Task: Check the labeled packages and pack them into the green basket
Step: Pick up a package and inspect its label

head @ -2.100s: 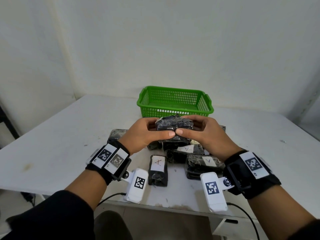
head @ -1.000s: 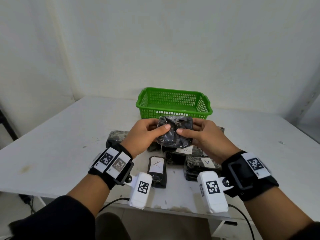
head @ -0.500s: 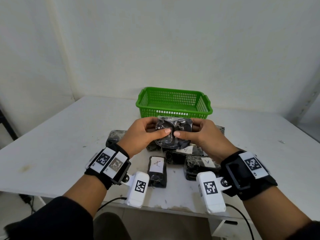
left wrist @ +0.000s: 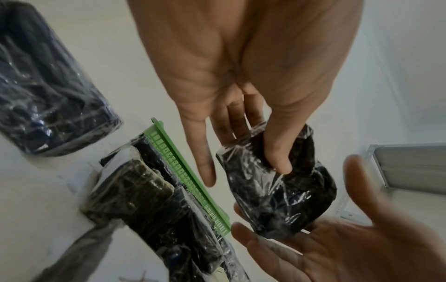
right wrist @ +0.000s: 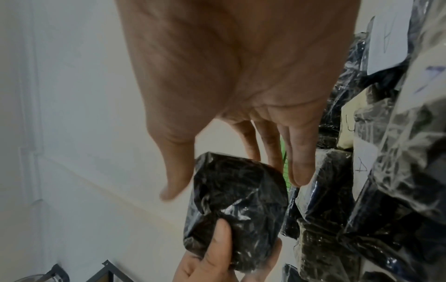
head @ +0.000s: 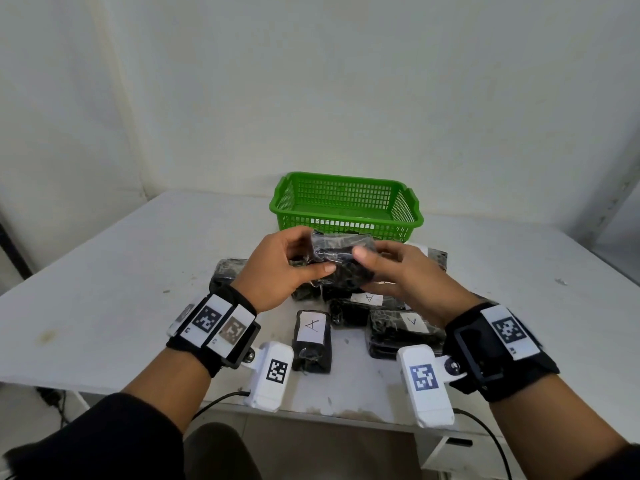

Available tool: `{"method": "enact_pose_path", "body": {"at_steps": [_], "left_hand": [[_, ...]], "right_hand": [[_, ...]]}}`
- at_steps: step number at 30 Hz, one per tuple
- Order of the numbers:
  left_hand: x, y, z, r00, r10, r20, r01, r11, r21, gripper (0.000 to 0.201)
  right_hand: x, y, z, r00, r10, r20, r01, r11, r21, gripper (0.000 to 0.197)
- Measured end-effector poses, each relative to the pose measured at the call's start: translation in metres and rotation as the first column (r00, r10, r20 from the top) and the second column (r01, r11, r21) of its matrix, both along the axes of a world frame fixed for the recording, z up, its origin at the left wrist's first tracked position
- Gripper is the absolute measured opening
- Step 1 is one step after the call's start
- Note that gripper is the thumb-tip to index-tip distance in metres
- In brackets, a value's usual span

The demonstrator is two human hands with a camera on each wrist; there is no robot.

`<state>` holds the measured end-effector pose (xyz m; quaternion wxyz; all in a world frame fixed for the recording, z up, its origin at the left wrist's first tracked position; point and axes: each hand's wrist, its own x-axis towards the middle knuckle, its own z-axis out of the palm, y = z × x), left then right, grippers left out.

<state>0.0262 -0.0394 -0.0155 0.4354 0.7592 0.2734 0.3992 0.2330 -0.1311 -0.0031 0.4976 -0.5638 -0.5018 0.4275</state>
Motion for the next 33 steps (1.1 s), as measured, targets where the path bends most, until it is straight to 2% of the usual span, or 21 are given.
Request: {"method": "enact_pose_path", "body": {"at_steps": [3,5,9,12,15,19,23,24,26,28,29,31,33], "left_hand": [[0.003,-0.002,0.002,1.000,-0.008,-0.005,0.009,1.000,0.029,0.045],[0.004,-0.003,0.002,1.000,-0.013,-0.001,0.013,0.999,0.030,0.048],[0.000,-0.001,0.005,0.991,-0.127,0.033,0.131,0.981,-0.145,0.083],[0.000,-0.002,0.007,0.988,-0.138,0.072,0.152,0.955,-0.254,0.099],[0.002,-0.002,0.008,0.993,-0.089,0.072,0.106,0.956,-0.273,0.088],[0.001,0.000,0.006,0.996,-0.048,0.077,0.062,0.980,-0.191,0.070],[0.000,-0.001,0.005,0.988,-0.083,0.128,0.110,0.968,-0.223,0.071],[-0.001,-0.002,0.005,0.984,-0.115,0.135,0.146,0.958,-0.247,0.069],[-0.002,-0.003,0.007,0.979,-0.168,0.114,0.192,0.948,-0.254,0.066],[-0.003,-0.004,0.009,0.986,-0.152,0.074,0.165,0.961,-0.222,0.066],[-0.003,-0.003,0.010,0.989,-0.132,0.065,0.143,0.968,-0.206,0.067],[-0.004,-0.001,0.009,0.990,-0.109,0.088,0.127,0.965,-0.228,0.069],[-0.006,0.000,0.009,0.985,-0.122,0.126,0.155,0.942,-0.299,0.075]], "right_hand": [[-0.006,0.000,0.005,0.995,0.031,-0.096,-0.035,0.999,-0.038,0.064],[-0.007,0.002,0.006,0.988,0.035,-0.149,-0.041,0.999,-0.035,0.057],[-0.005,0.004,0.008,0.977,0.012,-0.212,-0.002,0.999,0.047,0.049],[-0.005,0.005,0.006,0.975,-0.006,-0.224,0.024,0.997,0.078,0.057],[-0.006,0.004,0.004,0.974,0.009,-0.227,0.011,0.996,0.087,0.061],[-0.005,0.006,0.004,0.981,0.037,-0.190,-0.024,0.997,0.073,0.070],[-0.002,0.011,0.003,0.995,-0.018,-0.098,0.029,0.993,0.116,0.098],[-0.001,0.010,0.003,0.996,-0.020,-0.089,0.031,0.992,0.123,0.097],[0.000,0.008,0.004,0.997,-0.011,-0.082,0.021,0.992,0.125,0.082],[-0.001,0.004,0.006,0.994,0.036,-0.098,-0.024,0.992,0.126,0.060],[0.000,0.002,0.007,0.991,0.070,-0.116,-0.055,0.991,0.125,0.057],[0.002,0.001,0.008,0.986,0.109,-0.125,-0.094,0.989,0.118,0.067],[0.004,0.003,0.007,0.990,0.095,-0.104,-0.083,0.991,0.107,0.091]]}}
